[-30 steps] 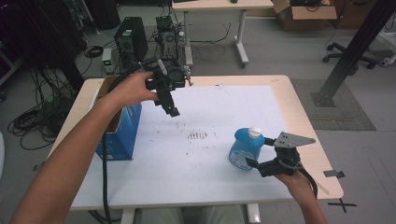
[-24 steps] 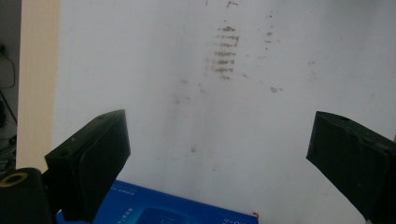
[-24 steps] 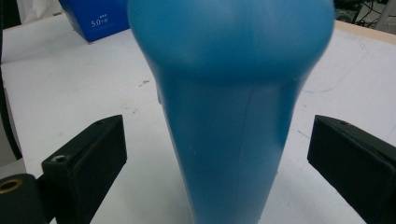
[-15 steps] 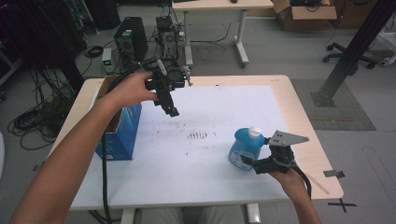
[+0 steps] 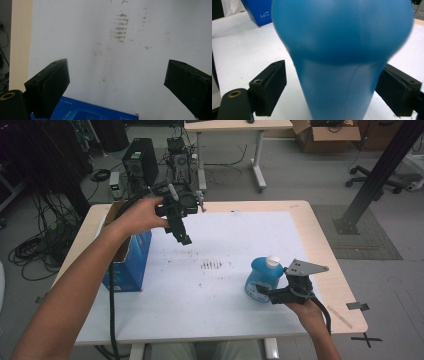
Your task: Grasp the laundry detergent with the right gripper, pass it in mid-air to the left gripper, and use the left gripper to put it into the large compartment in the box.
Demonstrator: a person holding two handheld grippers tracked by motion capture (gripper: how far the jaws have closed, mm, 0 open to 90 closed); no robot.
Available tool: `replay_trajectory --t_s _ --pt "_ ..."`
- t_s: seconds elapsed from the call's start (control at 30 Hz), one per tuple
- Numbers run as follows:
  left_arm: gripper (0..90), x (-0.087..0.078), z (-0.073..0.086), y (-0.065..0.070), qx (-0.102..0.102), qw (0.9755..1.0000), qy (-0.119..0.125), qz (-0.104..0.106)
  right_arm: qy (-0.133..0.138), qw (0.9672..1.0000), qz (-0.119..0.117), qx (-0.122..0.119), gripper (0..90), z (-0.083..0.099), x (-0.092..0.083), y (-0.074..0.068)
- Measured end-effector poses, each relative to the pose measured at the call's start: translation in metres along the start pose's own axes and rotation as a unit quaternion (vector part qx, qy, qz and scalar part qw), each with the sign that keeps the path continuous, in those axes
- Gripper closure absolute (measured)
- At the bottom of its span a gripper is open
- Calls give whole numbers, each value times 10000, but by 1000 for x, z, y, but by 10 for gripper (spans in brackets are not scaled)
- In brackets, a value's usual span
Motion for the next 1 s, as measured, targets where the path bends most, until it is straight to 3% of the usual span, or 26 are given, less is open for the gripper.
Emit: replay_trajectory --t_s 0.57,1.0 --pt "63 1 0 -1 -2 10000 -11 -8 55 10000 12 10 239 1 1 1" --pt "63 1 1 -2 -21 10000 -19 -30 147 9999 -10 -18 377 1 2 1"
Point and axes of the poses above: each handheld gripper's, and its own axes: x roughly forward along the jaws, z roughly out of its underside, y roughly to its right, the point moved 4 cm from there along x, roughly forward along the jaws, and after that the axes turned 11 degrees about -x, right-handed, at the moved point
